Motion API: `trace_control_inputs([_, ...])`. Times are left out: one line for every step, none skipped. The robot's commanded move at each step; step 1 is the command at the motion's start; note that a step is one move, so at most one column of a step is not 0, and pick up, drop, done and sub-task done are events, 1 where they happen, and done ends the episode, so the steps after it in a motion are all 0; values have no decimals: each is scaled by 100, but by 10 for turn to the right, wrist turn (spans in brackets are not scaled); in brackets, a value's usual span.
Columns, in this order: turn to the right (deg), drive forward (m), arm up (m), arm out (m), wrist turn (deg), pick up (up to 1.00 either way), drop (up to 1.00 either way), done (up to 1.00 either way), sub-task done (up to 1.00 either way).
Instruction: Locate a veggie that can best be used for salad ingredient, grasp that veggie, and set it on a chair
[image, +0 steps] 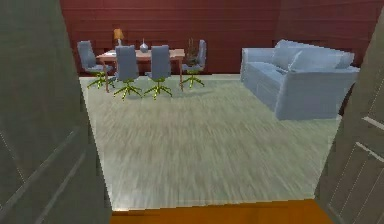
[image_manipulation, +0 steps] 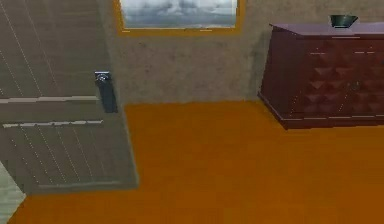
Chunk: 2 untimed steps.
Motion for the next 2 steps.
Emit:
trace_control_inputs([-30, 0, 0, 0, 0, 0, 0, 0, 0])
trace_control_inputs([0, 100, 0, 0, 0, 0, 0, 0, 0])
